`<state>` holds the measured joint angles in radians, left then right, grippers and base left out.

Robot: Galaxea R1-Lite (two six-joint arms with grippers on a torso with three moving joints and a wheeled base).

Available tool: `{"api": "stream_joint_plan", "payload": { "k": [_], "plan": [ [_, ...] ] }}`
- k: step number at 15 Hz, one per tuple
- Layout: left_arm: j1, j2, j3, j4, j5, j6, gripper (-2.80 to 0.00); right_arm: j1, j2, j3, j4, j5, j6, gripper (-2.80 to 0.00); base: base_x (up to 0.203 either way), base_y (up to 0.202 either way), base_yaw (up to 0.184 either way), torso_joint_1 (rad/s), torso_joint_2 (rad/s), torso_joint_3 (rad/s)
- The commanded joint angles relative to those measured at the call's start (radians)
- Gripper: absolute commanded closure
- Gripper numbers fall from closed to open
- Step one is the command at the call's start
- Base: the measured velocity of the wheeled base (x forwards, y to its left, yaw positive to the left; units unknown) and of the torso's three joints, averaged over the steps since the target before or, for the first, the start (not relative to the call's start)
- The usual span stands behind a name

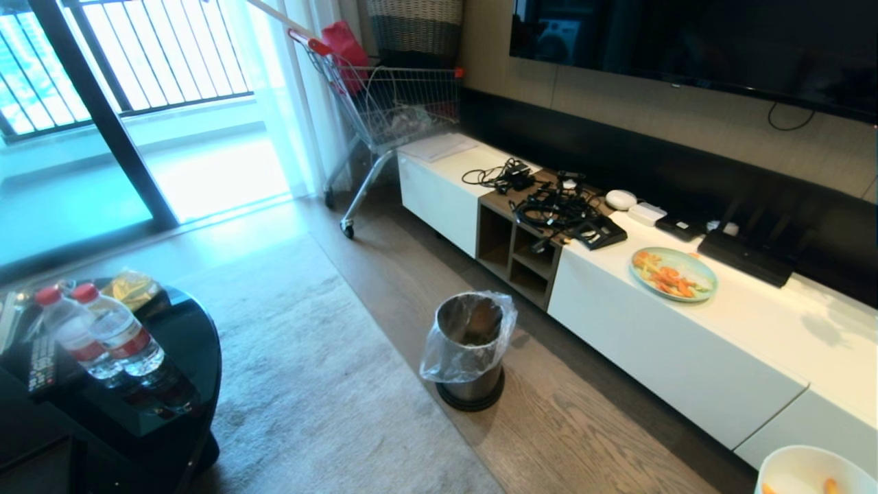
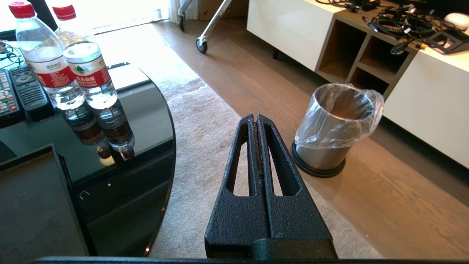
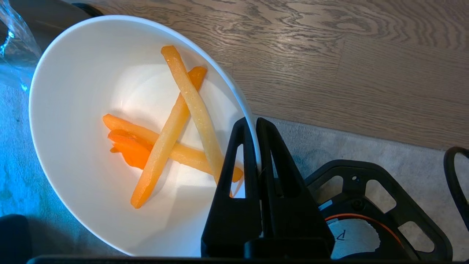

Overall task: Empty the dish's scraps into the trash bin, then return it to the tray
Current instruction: Move the bowl over the trash can

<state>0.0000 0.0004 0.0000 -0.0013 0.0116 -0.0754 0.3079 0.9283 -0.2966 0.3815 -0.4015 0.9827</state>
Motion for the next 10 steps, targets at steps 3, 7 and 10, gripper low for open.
{"api": "stream_joint_plan", "payload": {
  "k": [3,7,10],
  "plan": [
    [0.0,0.0,0.0,0.0,0.001,-0.001,0.0,0.0,-0.003,-0.004,0.001,-0.003,-0.01,0.0,0.0,0.0,0.0,0.0,0.0,0.0],
    [0.0,0.0,0.0,0.0,0.001,-0.001,0.0,-0.001,-0.005,-0.004,0.004,-0.005,-0.01,0.0,0.0,0.0,0.0,0.0,0.0,0.0],
    [0.0,0.0,0.0,0.0,0.001,-0.003,0.0,-0.006,-0.005,-0.006,0.002,-0.012,-0.01,0.0,0.0,0.0,0.0,0.0,0.0,0.0]
  ]
}}
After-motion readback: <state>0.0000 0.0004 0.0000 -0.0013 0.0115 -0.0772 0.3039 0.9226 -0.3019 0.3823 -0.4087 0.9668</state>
